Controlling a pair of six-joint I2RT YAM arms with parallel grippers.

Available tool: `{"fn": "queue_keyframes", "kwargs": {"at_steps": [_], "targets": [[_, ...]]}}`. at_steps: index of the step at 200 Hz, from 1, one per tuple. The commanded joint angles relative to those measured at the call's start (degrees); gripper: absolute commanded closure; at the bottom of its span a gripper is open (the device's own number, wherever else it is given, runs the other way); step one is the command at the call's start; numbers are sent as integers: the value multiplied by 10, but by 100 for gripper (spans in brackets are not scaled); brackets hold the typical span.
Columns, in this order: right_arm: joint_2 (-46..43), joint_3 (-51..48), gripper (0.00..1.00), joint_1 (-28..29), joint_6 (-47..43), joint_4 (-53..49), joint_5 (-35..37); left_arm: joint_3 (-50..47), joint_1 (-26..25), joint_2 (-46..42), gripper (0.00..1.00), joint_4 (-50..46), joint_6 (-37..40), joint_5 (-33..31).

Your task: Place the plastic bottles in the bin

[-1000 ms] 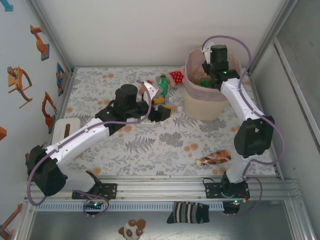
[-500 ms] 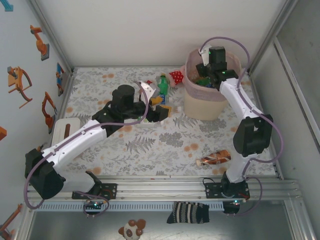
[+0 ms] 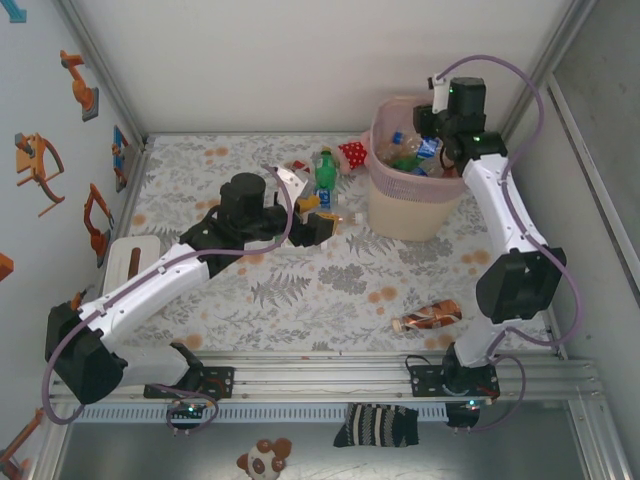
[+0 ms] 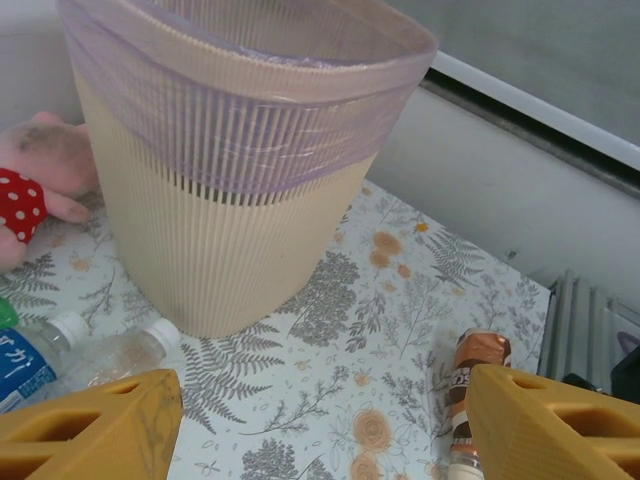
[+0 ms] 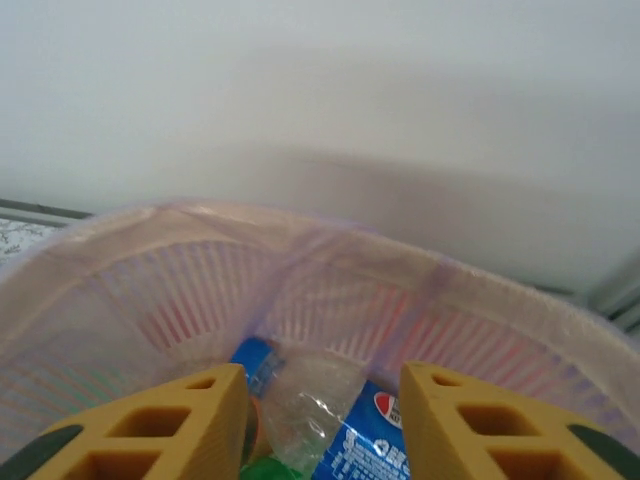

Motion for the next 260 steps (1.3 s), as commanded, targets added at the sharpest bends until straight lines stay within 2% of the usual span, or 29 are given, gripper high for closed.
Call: {"fn": "queue_keyframes", "kwargs": {"at_steps": [1,72,118,154,199,218,224,260], "targets": [[36,24,62,-16,54,-38,-34,-2,5,-10,26,-27,23,-18],[93,-21,67,-28,106,-68,-85,38,20,33,27,-163,74,-75],[43,3,66,-28,108,-91,-82,68,44,95,27,-264,115,-117],[-19,20,63,-28,111,-106,-90,84,67,146,22,-305,140,-139],[-101,4,61,-28,119,-108,-90,118,105,230,8,-311,165,-122],[-130,-5,60,-28,121,-111,-91,138,118,267,0,-307,182,-89],[-139,-9,60,-28,121,-113,-92,145,121,278,3,-305,186,-83],[-182,-21,59,-28,117,-123,-82,182,140,342,3,-286,200,-47]]}}
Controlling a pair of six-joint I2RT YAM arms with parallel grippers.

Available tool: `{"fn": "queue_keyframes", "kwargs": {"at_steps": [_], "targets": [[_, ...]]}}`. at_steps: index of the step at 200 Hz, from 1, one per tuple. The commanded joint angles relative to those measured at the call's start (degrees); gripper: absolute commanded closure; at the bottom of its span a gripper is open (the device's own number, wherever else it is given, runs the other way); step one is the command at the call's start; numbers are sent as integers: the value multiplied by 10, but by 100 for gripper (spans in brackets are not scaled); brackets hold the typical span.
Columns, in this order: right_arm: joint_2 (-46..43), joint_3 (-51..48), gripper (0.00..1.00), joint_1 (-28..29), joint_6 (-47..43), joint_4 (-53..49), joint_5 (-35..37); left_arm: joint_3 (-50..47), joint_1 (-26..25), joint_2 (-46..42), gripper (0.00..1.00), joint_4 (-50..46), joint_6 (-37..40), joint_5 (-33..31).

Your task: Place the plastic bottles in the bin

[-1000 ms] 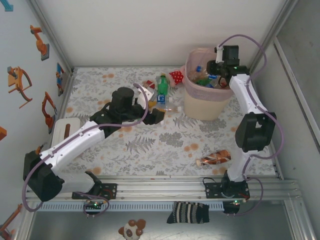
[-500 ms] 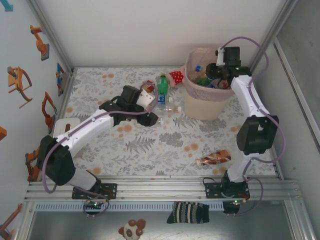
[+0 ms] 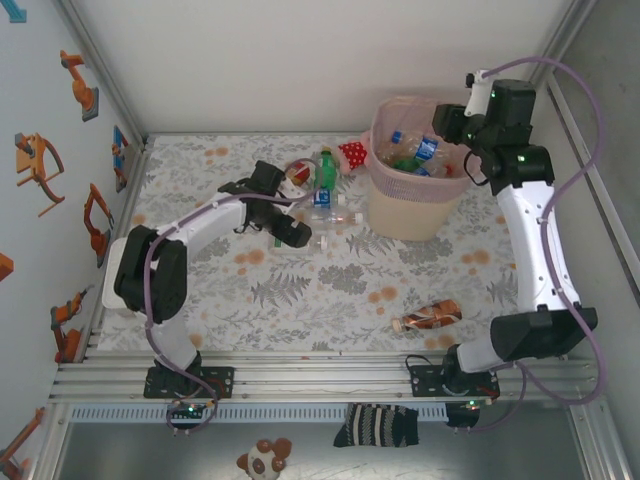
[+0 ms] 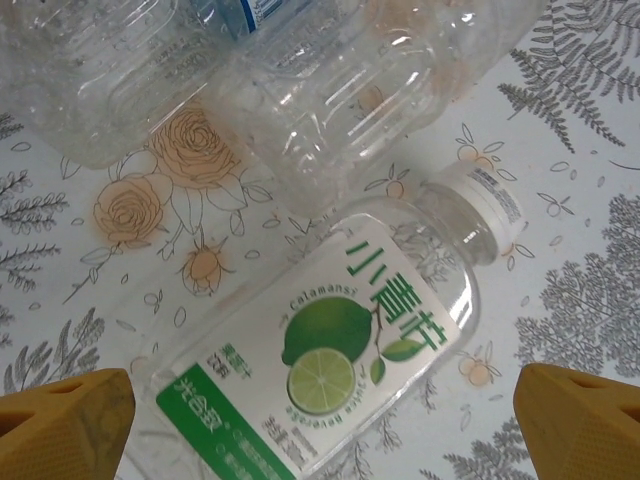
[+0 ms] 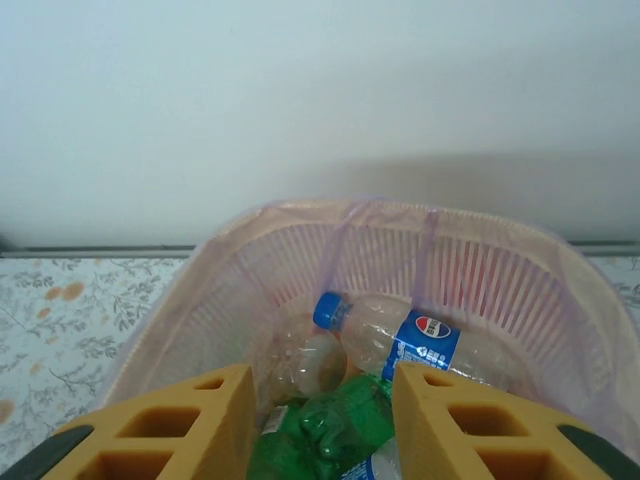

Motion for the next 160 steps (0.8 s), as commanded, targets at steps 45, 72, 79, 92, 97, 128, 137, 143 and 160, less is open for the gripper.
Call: {"fn": "queue_keyframes", "kwargs": {"at_steps": [45,72,79,92,97,128,137,143,160], "targets": [[-51,-13,58,0,-2,-27,19,59,20,85,1,-17,52,75],[-59,-16,58,0,-2,-31,21,39,17,82,1,-23,45,68],[-62,-17,58,0,-1,-32,20,31,15,77,2,-24,43,62],[-65,-18,58,0,2,-32,20,13,10,66,2,-24,37,54],[-66,-18,58,0,3,-33,19,7,8,62,2,-24,35,50],[-75,-20,58,1,6,-34,18,-28,-17,40,3,-24,22,7],[-77,-20,58,1,7,-34,18,-36,-25,37,4,-24,16,-6],[-79,-21,58,1,7,-34,17,-41,-30,34,5,-24,12,-16],[-82,-23,58,1,10,-35,14,-55,-44,28,7,-25,4,-40]]}}
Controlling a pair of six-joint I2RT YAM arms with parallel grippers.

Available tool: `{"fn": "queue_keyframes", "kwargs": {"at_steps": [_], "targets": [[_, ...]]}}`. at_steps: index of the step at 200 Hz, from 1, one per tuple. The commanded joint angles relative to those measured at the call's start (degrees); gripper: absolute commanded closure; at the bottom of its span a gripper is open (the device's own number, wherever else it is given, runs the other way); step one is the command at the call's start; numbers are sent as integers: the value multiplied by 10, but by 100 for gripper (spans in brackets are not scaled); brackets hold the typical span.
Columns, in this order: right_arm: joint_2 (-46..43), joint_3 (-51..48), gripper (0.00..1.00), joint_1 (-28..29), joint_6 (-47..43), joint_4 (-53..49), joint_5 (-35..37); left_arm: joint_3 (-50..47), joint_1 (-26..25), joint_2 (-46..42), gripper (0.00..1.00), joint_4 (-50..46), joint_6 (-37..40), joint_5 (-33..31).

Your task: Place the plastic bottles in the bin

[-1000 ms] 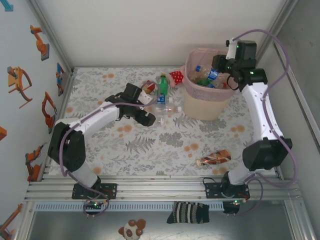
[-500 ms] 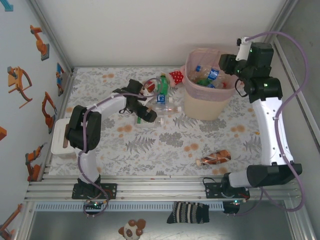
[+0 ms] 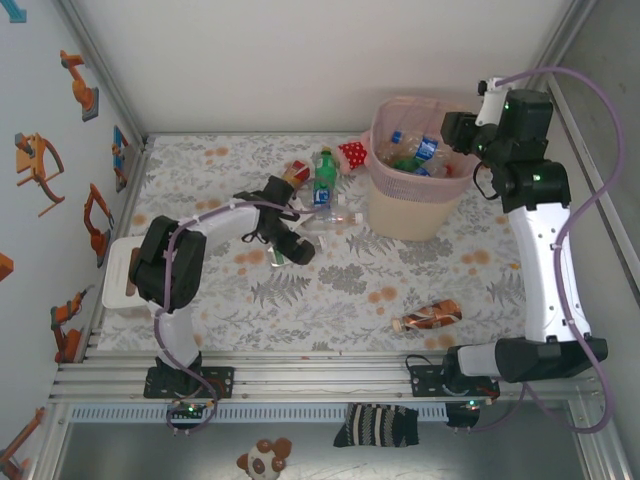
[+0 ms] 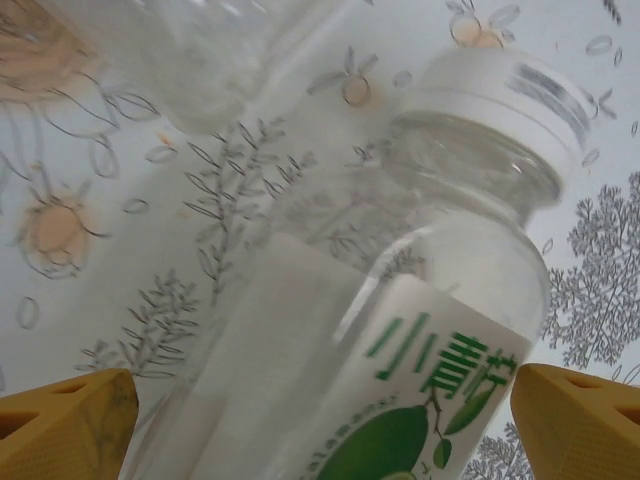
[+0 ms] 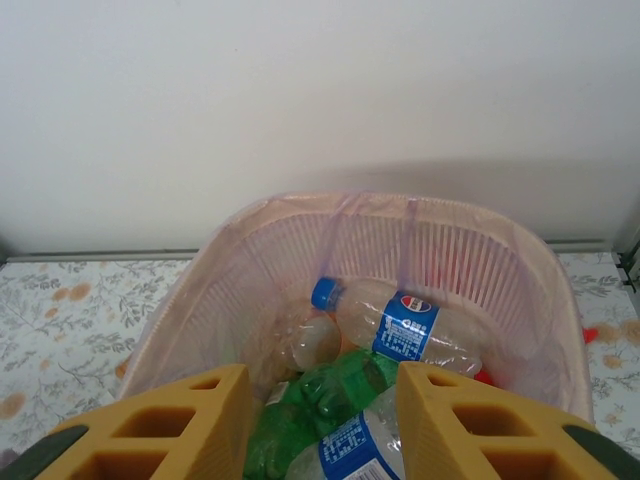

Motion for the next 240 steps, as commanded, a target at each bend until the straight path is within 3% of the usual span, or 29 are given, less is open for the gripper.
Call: {"fn": "queue_keyframes", "kwargs": {"at_steps": [1,51,99,149,194,240], "targets": [[-18,-6,58,1,10,-1,-1,-21,-17,-21,7,-19,-15,-51],[-23,-5,58,0,11,-7,-5,-46,-34,-41,7,-31,-22,-91],[-28,-6,58,1,11,-8,-8,-62,-39,-58,16,-41,-29,-107],[-30,-9,58,0,13,-8,-10,-61,-56,-38,18,-60,-23,-127],[-32,-11,58,0,18,-8,-14,-67,-66,-44,36,-63,-24,-146],[-47,-18,58,0,34,-2,-28,-69,-68,-98,42,-54,-31,-127]]}}
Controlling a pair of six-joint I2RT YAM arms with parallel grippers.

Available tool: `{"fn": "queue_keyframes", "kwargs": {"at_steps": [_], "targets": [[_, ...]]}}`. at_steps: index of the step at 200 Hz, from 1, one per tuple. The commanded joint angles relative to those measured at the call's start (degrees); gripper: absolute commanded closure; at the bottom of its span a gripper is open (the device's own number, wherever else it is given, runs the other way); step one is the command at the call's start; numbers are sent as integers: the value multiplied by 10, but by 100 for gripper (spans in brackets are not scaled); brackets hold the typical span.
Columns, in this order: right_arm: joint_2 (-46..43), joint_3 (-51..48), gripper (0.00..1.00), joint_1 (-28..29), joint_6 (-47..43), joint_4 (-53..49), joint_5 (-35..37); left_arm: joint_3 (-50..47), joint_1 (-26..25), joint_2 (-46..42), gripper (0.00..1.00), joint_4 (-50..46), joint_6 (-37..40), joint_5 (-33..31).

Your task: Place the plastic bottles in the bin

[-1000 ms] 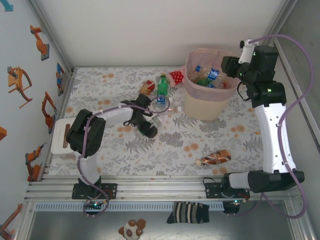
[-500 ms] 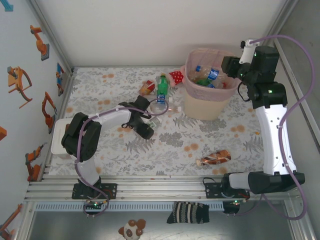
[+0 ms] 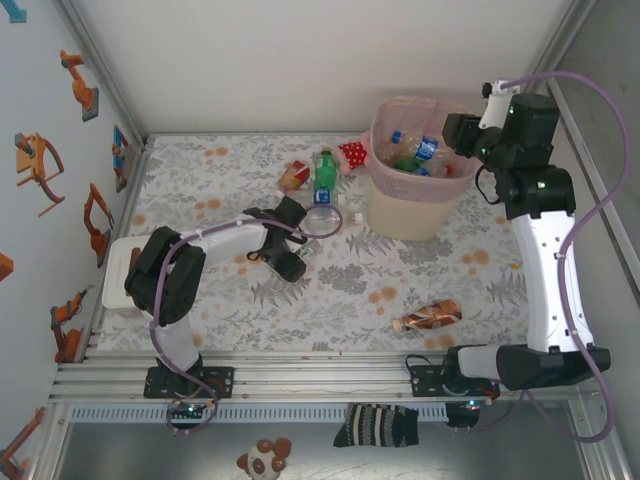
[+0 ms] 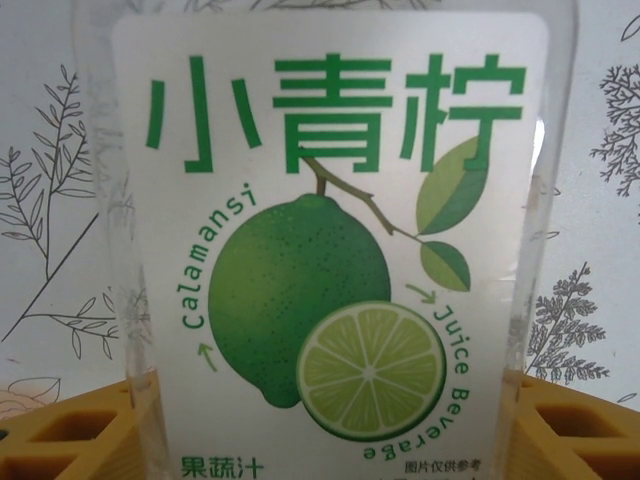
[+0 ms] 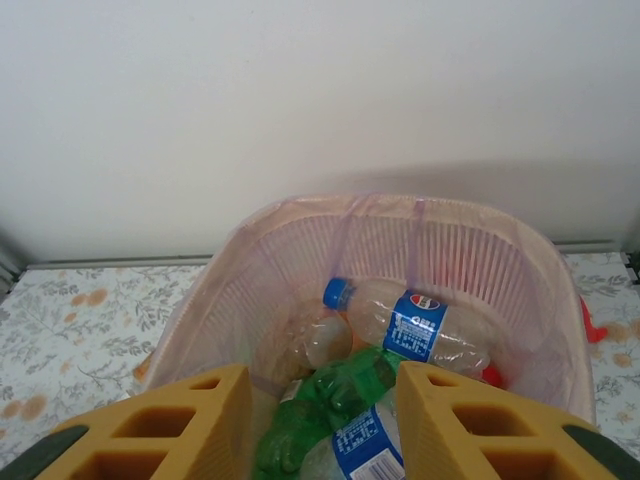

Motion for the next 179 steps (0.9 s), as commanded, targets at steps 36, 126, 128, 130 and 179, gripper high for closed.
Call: {"fn": "queue_keyframes", "kwargs": {"at_steps": [36,126,128,130,179], "targets": [[-42,-35,58,1,55,25,-74,-3,-2,-122,44,13,-22,66],[-48,-106,53,37,208,103,-226,-23,-2,-275,44,171,-76,214],[-48,-105,52,41,208,103,-226,-23,-3,-277,44,175,-77,217],[-46,-105,52,43,208,102,-225,-22,-2,-278,44,177,-79,220],[-8,-82,42,123,208,84,-225,-17,-2,-302,46,221,-100,271]]}}
